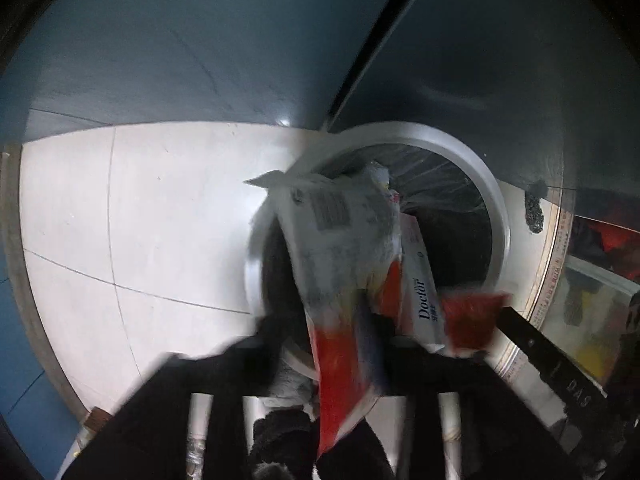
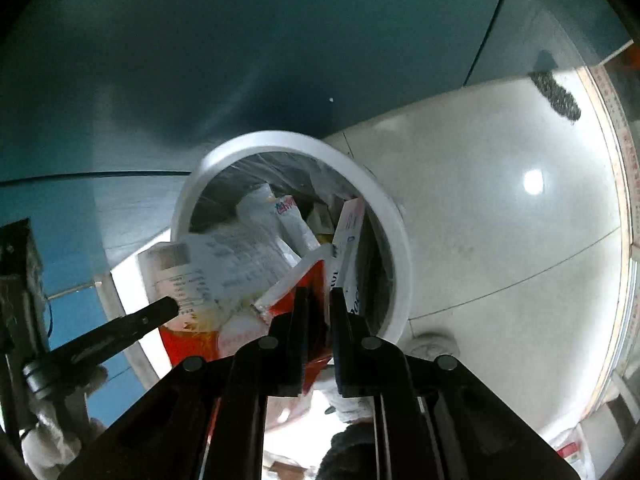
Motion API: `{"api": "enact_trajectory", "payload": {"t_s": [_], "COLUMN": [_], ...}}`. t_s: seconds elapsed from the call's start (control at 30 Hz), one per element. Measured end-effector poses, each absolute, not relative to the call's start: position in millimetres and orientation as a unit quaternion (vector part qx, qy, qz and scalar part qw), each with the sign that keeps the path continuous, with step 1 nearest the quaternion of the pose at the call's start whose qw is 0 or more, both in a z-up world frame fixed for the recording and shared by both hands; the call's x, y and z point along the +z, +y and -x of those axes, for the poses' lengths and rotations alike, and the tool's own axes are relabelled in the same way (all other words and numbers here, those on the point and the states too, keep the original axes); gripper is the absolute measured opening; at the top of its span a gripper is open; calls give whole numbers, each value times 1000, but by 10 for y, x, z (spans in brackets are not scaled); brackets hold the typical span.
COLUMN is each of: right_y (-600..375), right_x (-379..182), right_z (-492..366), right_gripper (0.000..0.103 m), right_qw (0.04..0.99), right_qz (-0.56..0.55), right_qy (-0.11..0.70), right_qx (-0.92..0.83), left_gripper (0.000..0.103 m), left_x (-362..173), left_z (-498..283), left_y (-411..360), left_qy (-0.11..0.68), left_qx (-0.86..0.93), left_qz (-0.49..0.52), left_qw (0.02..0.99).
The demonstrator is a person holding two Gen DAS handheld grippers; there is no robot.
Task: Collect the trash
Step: 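Carry the snack bag and red sachet over the bin and open both tools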
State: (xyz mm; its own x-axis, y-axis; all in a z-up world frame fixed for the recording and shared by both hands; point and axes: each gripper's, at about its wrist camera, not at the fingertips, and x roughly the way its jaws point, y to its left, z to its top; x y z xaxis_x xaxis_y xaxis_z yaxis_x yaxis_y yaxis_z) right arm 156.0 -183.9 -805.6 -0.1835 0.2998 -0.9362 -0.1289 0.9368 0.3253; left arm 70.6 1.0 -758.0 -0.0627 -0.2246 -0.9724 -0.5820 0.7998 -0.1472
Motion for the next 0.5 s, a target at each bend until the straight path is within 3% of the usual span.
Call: {"api": "enact_trajectory", "payload": {"t_s": [0.03,0.07,0.13,0.2,0.27,0.5], "right_y": [-1843,-1850,-1874,-1880,-1865,-1936], "right_x": [-8066,-8052,-7964,-7824,-7714,-7004], "right_z": [-1559,-1552,-1531,-1490,-1427,-1103], "right_gripper": [34,56,78,85,101,102], "right_qw": [635,636,639,647,653,671], "right_qz": [-56,-57,-53,-31,1,82], "right_qy": [752,751,749,743,739,717], "right_qx": [167,167,166,169,165,167], "left_gripper": [91,99,101,101,101,101], "left_x": [-7532,-7476,-7388,-7319,-7234,-6666], "left_z": [-674,-631,-527,-378,-230,268], "left_y": [11,3,-26,-72,-175,-548], "left_qy": [711,707,708,716,721,726], "left_qx": [147,153,161,168,176,195], "left_qz": [279,273,267,263,247,230], "left_qw": [629,634,633,625,624,619]}}
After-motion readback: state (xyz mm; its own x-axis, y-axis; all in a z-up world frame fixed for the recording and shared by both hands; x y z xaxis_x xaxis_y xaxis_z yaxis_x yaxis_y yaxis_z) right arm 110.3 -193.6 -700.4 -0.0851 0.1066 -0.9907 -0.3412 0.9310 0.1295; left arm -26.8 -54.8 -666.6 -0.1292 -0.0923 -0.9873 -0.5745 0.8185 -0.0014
